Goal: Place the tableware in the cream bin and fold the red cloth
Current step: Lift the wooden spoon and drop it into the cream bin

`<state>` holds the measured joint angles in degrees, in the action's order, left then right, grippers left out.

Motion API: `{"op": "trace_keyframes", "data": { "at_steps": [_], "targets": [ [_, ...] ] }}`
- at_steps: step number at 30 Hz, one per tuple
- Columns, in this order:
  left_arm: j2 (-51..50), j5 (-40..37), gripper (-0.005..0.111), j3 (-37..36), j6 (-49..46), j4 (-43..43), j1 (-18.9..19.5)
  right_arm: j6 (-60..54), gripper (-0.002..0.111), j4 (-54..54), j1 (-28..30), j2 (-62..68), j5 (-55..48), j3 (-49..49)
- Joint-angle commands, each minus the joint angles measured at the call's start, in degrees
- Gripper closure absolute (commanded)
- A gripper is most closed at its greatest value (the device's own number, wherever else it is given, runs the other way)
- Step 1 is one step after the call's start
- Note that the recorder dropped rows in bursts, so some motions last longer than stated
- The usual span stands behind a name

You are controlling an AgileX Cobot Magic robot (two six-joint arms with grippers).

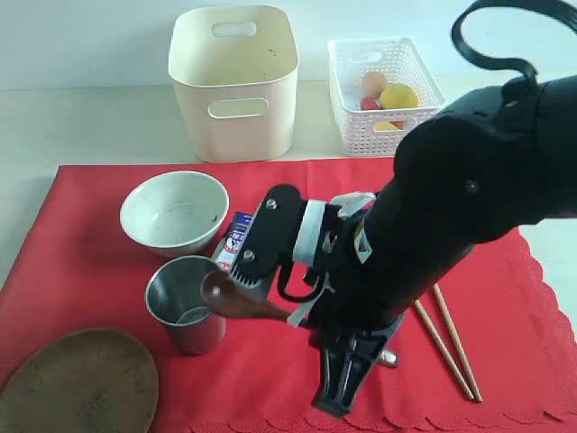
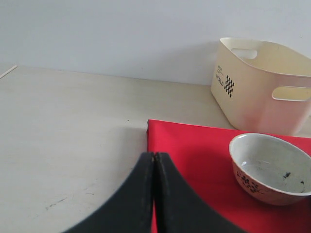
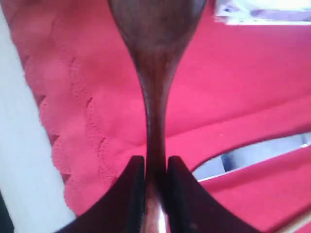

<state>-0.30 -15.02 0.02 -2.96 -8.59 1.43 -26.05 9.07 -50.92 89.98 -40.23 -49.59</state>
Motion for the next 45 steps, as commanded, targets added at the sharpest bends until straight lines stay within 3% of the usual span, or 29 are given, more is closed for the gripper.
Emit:
{"op": "trace_keyframes", "data": {
  "at_steps": [1, 13, 25, 32, 45],
  "targets": [
    [0.30, 0.43, 0.104, -0.02, -0.01, 0.37, -0.37, 4.62, 0.108, -3.39, 5.05, -2.05, 3.00, 0.04],
    [0.30, 0.43, 0.104, -0.02, -0.01, 0.37, -0.37, 9.20, 0.108, -3.11, 18.01, -2.78, 9.38, 0.04],
    [0.30, 0.43, 0.104, -0.02, -0.01, 0.37, -0.37, 11.31, 0.108, 1.46, 18.26, 0.87, 23.39, -0.20],
    [0.30, 0.43, 0.104, -0.02, -0.01, 0.37, -0.37, 16.65, 0.108, 1.46, 22.76, 10.72, 26.46, -18.37],
    [0.30, 0.43, 0.104, -0.02, -0.01, 0.37, -0.37, 17.73, 0.108, 9.86, 22.89, 22.35, 30.71, -39.18]
  ]
}}
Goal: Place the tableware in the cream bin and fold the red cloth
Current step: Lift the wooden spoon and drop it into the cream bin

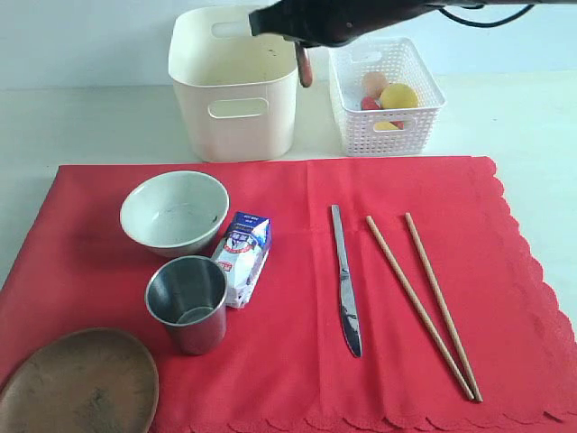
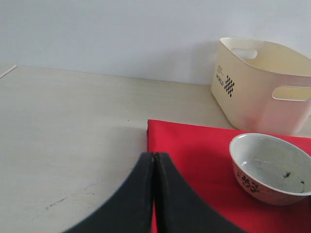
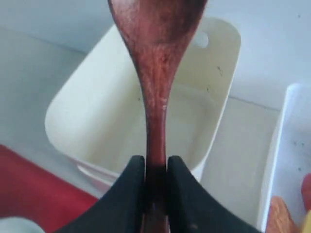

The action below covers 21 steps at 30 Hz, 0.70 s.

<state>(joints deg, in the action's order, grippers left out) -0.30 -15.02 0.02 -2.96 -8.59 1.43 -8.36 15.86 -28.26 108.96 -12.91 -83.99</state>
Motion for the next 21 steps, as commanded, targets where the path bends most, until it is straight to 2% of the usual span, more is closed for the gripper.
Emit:
{"op": "trace_keyframes", "data": {
  "at_steps": [1, 12, 15, 21],
  "targets": [
    [0.30, 0.43, 0.104, -0.02, -0.01, 0.37, -0.37, 0.05, 0.108, 4.26, 0.23, 4.49, 3.88, -6.20],
    [0.30, 0.43, 0.104, -0.02, -0.01, 0.37, -0.37, 0.05, 0.107, 6.24, 0.23, 14.49, 4.53, -17.27],
    [0.30, 0.43, 0.104, -0.02, -0.01, 0.37, -0.37, 0.05, 0.096, 6.34, 0.23, 15.94, 5.46, -18.84],
    [0.30, 0.43, 0.104, -0.02, -0.01, 0.37, -0.37, 0.05, 0.060, 6.49, -0.02, 17.80, 6.94, -19.92]
  ]
}}
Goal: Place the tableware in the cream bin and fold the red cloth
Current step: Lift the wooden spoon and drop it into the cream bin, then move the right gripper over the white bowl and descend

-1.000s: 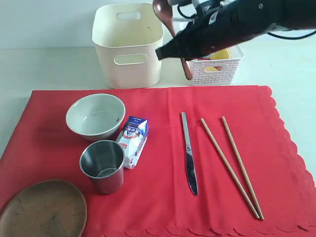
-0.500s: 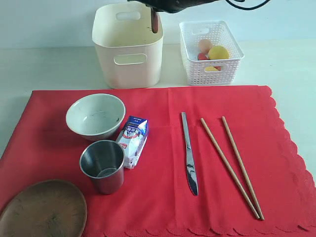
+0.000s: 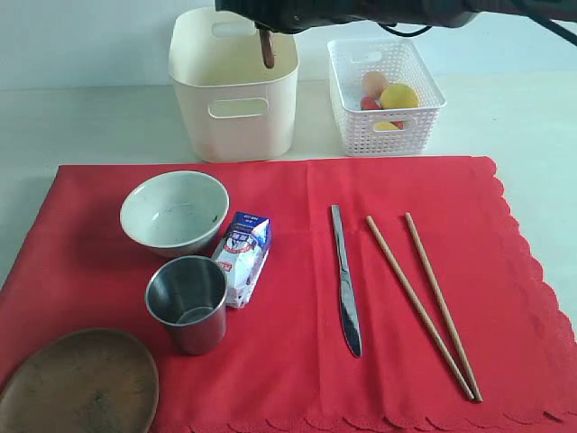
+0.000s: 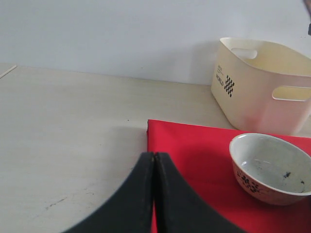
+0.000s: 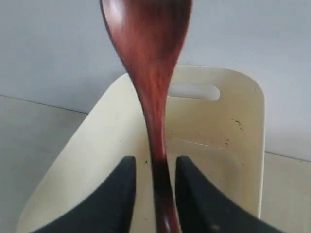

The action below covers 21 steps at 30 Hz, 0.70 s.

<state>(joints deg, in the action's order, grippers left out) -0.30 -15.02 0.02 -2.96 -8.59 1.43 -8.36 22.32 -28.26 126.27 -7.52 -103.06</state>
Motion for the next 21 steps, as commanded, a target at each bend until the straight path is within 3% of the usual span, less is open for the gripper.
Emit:
{"op": "trace_keyframes", "data": {
  "at_steps": [1, 5, 10, 16, 21],
  "targets": [
    [0.30, 0.43, 0.104, -0.02, -0.01, 0.37, -0.37, 0.05, 0.054, 0.02, -0.02, 0.49, 1.56, -0.85],
    [0.30, 0.43, 0.104, -0.02, -0.01, 0.37, -0.37, 0.05, 0.038, 0.02, -0.02, 0.38, 0.46, -0.85],
    [0.30, 0.43, 0.104, -0.02, -0.01, 0.37, -0.37, 0.05, 0.036, -0.33, -0.02, -1.41, -7.33, -0.85],
    [0.30, 0.43, 0.104, -0.02, -0.01, 0.37, -0.37, -0.61, 0.040, -2.64, 0.09, -4.75, -15.45, -0.85],
    [0.30, 0.43, 0.104, -0.02, -0.01, 0.37, -0.37, -0.61, 0.054, -6.24, 0.09, -7.38, -22.85, -0.85]
  ]
}}
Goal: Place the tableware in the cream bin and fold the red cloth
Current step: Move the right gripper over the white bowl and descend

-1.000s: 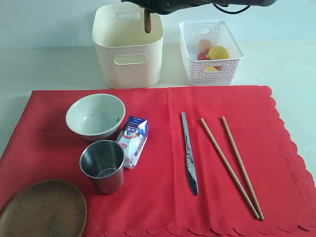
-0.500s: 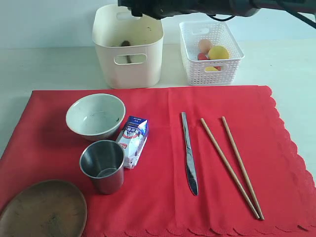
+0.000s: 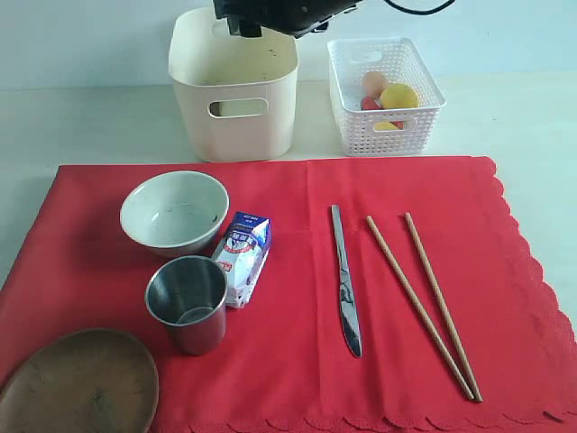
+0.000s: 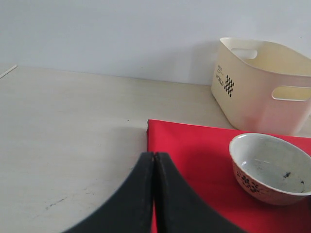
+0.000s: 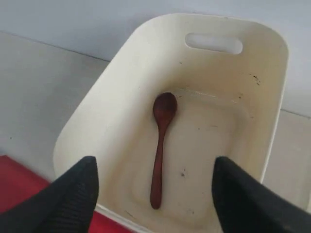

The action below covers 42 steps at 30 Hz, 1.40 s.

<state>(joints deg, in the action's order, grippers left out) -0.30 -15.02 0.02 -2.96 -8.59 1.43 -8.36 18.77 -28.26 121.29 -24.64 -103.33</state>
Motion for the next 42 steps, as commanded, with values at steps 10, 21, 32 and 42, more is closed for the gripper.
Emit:
{"op": "trace_keyframes", "data": {
  "at_steps": [10, 21, 32, 42],
  "targets": [
    [0.30, 0.43, 0.104, -0.02, -0.01, 0.37, -0.37, -1.60, 0.109, -3.07, -0.39, -3.82, -19.25, -0.42],
    [0.30, 0.43, 0.104, -0.02, -0.01, 0.37, -0.37, -1.60, 0.108, -0.82, -4.47, -3.85, -26.50, 0.83],
    [0.30, 0.43, 0.104, -0.02, -0.01, 0.37, -0.37, -1.60, 0.108, -0.63, -8.04, -3.74, -24.57, 4.26],
    [0.30, 0.43, 0.104, -0.02, -0.01, 0.37, -0.37, -1.50, 0.108, -0.33, -8.04, -1.61, -24.82, 4.25]
  ]
}}
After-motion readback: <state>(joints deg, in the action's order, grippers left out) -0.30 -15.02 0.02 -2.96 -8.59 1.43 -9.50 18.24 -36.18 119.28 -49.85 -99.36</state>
